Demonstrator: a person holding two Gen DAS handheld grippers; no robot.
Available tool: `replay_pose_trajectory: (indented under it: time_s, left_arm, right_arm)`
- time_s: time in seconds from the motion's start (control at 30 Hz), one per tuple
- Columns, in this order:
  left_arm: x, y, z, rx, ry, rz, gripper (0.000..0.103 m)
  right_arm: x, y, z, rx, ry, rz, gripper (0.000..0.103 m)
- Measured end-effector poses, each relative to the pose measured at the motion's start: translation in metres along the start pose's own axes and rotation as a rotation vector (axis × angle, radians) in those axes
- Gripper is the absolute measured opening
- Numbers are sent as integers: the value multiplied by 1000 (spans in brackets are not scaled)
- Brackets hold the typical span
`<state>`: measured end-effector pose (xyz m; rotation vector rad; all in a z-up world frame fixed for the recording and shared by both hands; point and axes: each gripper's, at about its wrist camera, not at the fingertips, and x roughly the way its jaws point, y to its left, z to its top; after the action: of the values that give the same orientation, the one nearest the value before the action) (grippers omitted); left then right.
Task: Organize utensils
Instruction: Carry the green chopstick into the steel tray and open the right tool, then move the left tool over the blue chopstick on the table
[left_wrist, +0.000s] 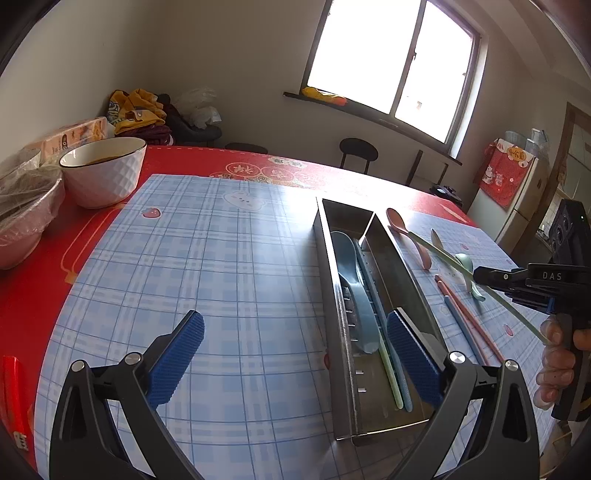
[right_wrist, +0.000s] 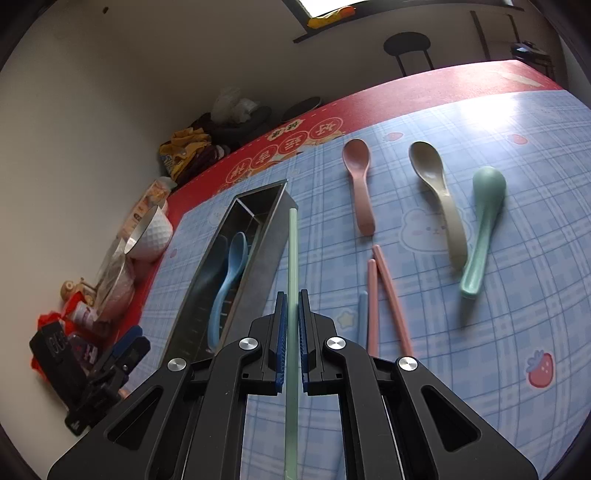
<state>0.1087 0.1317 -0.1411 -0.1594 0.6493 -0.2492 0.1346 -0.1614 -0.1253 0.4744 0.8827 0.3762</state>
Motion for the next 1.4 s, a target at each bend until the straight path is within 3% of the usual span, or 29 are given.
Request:
replay_pose_trajectory:
  time_s: [0.3, 0.67, 1.03, 1.2, 1.4]
  left_arm:
    - [1, 3, 1, -6, 2, 2, 97]
    - [0, 5, 0, -17, 1, 5, 97]
    - [2, 7, 0, -26, 7, 2, 97]
    - [3, 8, -1, -27, 9, 1, 97]
    - [5, 9, -1, -33, 14, -1, 97]
  right_arm:
    - [41, 41, 18, 26, 29, -43, 6]
    - [80, 61, 8, 39, 121, -135, 6]
    - [88, 66, 3, 47, 157, -114, 8]
    - [79, 66, 5, 22, 120, -107, 8]
    - [47, 59, 8, -121, 7, -157, 8]
